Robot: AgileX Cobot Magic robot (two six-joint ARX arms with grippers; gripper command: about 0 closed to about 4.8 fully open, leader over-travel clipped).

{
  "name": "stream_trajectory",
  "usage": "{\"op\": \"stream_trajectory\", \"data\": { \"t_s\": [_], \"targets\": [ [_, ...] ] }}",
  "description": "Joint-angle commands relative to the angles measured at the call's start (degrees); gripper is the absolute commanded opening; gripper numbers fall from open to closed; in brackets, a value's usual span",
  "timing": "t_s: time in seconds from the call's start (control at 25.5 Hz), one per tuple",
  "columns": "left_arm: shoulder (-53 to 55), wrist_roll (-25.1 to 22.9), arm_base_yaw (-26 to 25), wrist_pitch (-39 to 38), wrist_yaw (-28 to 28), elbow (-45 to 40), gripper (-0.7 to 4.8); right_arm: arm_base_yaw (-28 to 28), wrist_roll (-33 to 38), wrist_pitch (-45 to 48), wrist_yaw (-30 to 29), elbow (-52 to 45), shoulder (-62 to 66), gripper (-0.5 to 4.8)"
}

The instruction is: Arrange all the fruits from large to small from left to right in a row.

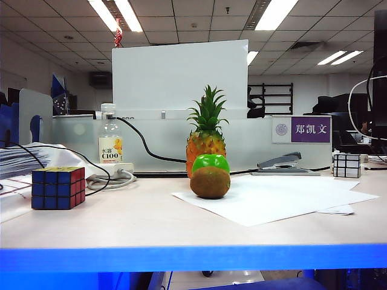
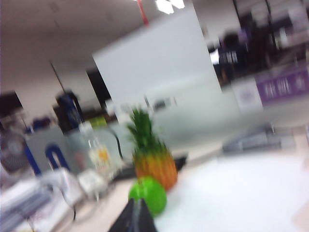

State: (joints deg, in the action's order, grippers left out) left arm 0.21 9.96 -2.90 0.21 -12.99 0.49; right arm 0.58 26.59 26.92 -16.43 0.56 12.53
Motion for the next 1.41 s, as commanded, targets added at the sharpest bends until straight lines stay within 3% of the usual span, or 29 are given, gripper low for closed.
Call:
{"op": "stream_trajectory", "data": {
  "t_s": [0.04,0.24,0.27,0.31,0.35,0.39,0.82,1.41],
  "targets": [
    [-0.1,0.0,0.0,0.7,-0.4,0.1,-0.05,2.4,-2.4,9.9,-3.7,1.7,10.6,0.33],
    [-0.1,0.7,0.0,0.7,-0.3,0.1,-0.05,11.5,-18.5,11.5,-10.2,13.4,33.6,0.59],
    [-0.1,0.7,0.0,0.7,-0.3,0.1,-0.05,13.4,-20.8,11.5,-9.7,15.8,37.8,0.96],
    [-0.1,0.7,0.0,0.7,-0.3,0.1,-0.05,15.0,-22.4,11.5,-8.6,18.1,41.9,2.07],
    [-0.1,0.6,0.0,0.7,-0.3,0.1,-0.05,16.7,-22.8,11.5,-6.9,20.9,46.5,4.09],
    [-0.1,0.6,0.0,0.7,-0.3,0.1,-0.05,17.9,-22.8,11.5,-5.7,23.0,50.2,4.79],
    [-0.1,0.6,0.0,0.7,-0.3,0.1,-0.05,21.8,-29.0,12.8,-4.8,38.6,81.7,4.79],
    [-0.1,0.6,0.0,0.7,-1.4,0.1,-0.05,25.7,-34.6,13.6,-0.7,47.3,92.9,4.79]
  ]
}}
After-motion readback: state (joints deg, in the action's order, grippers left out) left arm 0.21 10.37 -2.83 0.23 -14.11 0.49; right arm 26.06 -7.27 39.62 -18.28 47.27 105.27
